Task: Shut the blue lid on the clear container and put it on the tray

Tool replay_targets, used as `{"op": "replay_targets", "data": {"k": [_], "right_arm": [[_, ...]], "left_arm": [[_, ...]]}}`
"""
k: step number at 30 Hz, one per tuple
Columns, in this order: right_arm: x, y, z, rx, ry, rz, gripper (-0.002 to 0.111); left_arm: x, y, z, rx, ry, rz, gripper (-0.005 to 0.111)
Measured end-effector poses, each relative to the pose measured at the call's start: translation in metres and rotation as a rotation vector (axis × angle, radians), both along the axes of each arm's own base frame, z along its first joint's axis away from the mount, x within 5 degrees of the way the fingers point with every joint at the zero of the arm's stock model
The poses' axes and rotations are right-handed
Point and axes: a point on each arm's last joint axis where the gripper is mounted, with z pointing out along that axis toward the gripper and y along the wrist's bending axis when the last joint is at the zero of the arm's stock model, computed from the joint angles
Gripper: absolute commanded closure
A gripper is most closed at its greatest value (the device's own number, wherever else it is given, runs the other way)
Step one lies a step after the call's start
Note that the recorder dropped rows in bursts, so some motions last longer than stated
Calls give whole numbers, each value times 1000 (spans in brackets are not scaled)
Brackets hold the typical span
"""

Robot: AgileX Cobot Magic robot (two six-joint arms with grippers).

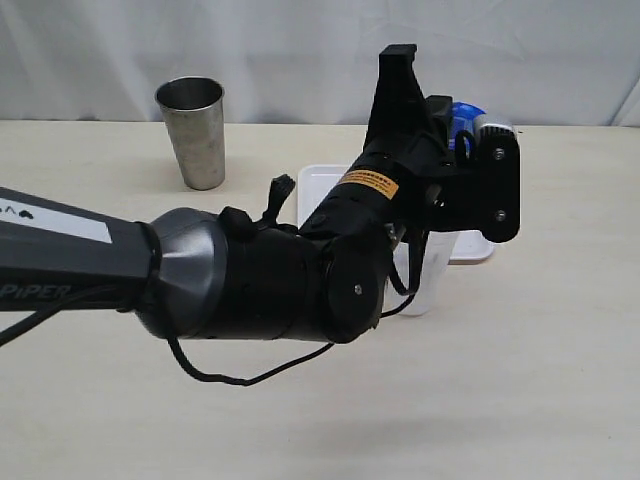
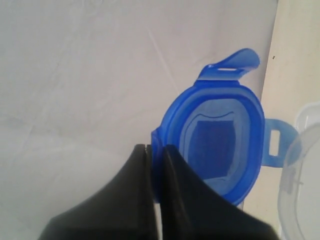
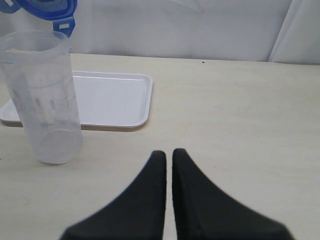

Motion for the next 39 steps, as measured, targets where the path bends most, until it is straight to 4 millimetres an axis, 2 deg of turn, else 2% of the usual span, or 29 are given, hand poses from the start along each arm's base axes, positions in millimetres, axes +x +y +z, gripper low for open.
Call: {"op": "replay_targets", "data": {"k": [16, 25, 32, 39], "right_arm": [[0, 0, 0, 0, 0, 0, 104], [0, 0, 0, 0, 0, 0, 104], [0, 0, 0, 0, 0, 0, 104], [0, 0, 0, 0, 0, 0, 104]], "left_arm": [[-10, 7, -17, 63, 6, 20, 107], [-11, 7, -17, 61, 2, 24, 107], [-22, 0, -17, 72, -9, -4, 107], [-21, 2, -18, 73, 8, 16, 107]]}}
